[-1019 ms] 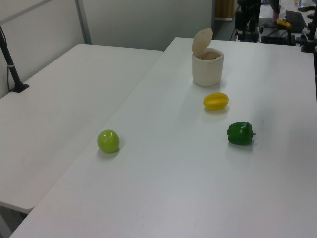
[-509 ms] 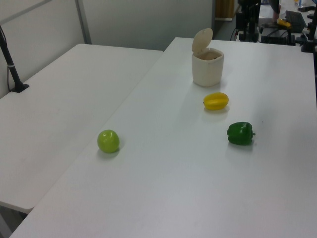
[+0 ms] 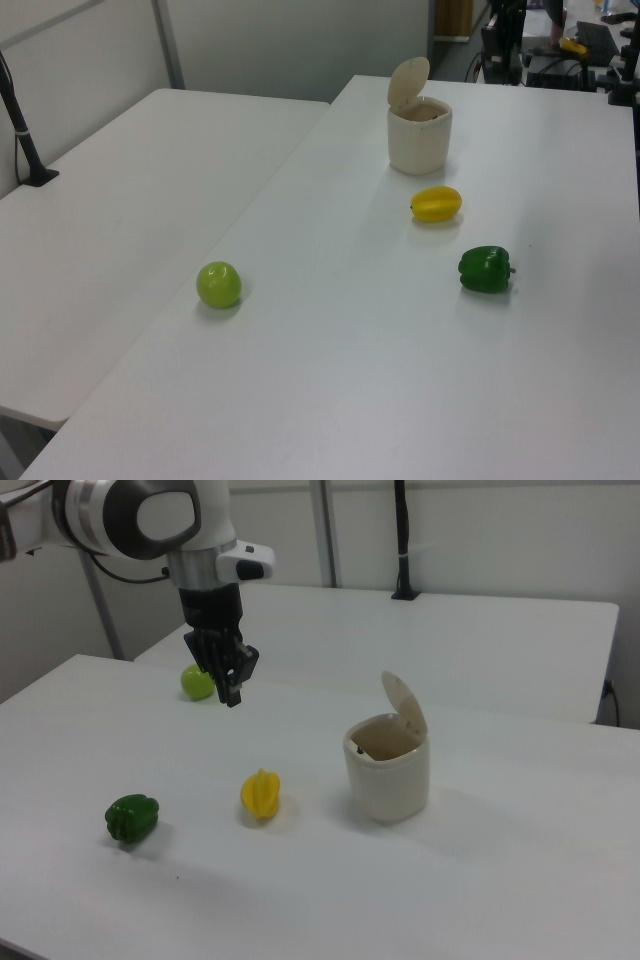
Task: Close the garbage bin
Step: 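Move the gripper over to the open lid of the cream bin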
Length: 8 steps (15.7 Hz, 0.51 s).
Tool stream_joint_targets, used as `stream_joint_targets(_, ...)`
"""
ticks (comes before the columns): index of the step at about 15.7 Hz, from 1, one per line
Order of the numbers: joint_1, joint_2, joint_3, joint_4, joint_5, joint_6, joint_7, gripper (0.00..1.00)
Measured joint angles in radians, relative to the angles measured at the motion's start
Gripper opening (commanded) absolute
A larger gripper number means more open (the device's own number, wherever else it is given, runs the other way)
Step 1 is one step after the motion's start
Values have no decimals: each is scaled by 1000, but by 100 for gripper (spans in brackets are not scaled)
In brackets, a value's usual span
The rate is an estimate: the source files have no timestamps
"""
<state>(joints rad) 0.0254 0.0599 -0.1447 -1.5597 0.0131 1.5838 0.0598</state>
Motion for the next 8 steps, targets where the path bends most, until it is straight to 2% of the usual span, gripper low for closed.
stream_joint_targets(8,-13,-1,-1,20,0,5,33,12)
